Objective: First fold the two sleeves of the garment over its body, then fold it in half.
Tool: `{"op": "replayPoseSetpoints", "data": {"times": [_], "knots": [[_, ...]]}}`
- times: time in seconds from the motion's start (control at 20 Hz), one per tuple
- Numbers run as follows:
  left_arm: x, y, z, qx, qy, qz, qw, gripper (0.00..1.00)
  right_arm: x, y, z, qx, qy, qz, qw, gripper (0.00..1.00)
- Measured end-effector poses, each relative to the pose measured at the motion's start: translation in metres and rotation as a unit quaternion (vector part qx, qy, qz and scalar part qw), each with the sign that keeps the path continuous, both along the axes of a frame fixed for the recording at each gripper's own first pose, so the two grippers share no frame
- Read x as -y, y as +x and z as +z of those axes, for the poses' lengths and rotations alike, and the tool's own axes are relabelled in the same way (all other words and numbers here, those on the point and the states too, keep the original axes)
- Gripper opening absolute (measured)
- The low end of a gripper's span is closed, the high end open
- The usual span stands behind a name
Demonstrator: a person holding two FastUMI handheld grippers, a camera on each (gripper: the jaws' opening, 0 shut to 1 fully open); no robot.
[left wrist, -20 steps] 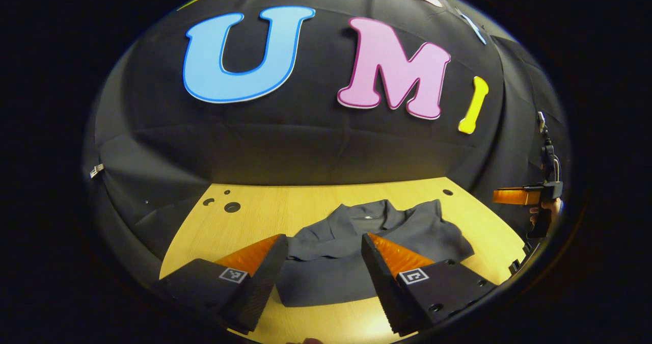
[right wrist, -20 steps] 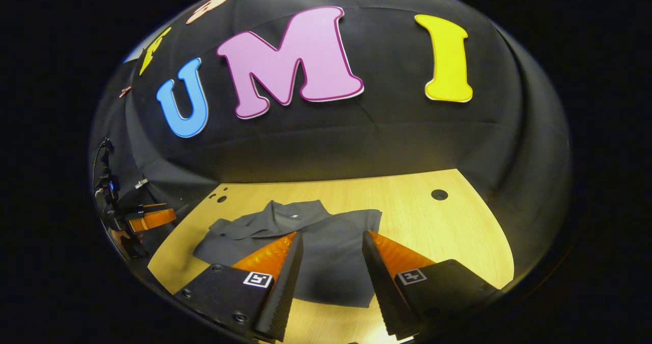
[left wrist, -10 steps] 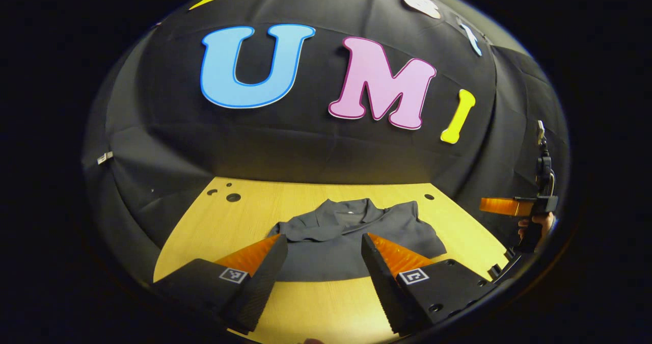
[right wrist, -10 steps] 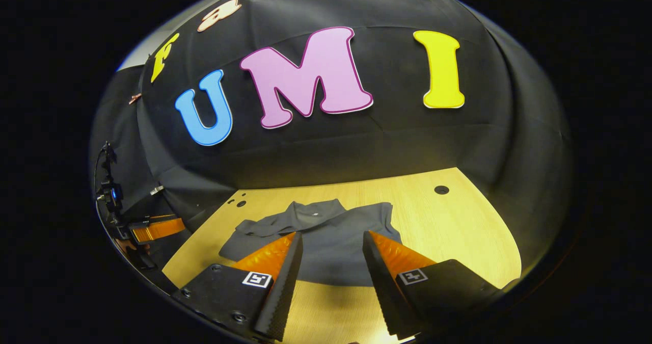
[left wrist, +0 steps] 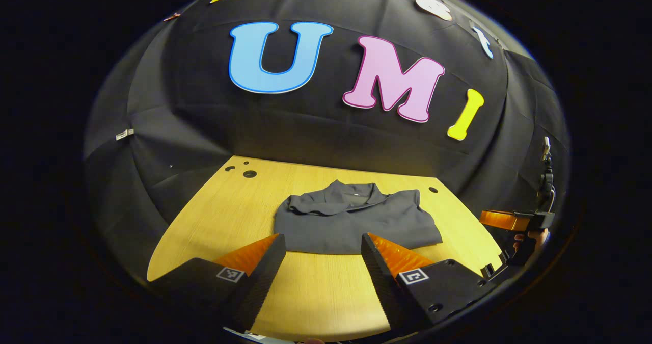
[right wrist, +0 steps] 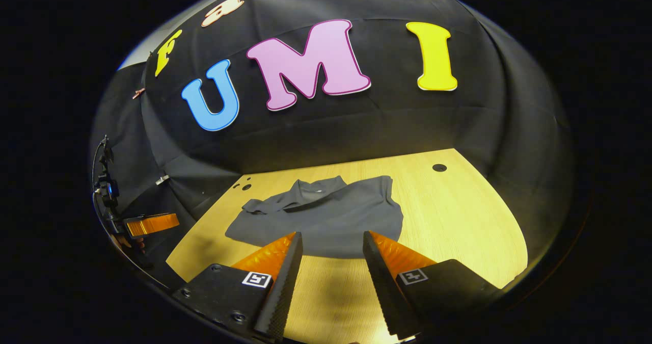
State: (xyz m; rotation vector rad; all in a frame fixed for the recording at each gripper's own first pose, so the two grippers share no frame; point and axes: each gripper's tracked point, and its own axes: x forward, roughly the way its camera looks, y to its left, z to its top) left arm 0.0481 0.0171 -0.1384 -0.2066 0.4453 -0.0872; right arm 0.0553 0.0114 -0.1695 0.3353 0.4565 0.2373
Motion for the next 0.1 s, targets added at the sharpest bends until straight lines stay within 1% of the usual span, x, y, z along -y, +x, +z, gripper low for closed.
{"op": "replayPoseSetpoints", "data": {"times": [0.05,0.1], "knots": [[0.0017,-0.0011,0.0009,0.001,-0.001,0.001,1.000,0.94,-0.0004,-0.0037,-0.0049,-0.005,-0.008,0.009,1.000,0.75],[0.0027,-0.0008,0.0003,0.002,0.001,0.005,1.000,0.94,-0.0002,-0.0055,-0.0085,-0.009,-0.016,0.018,1.000,0.63]]}}
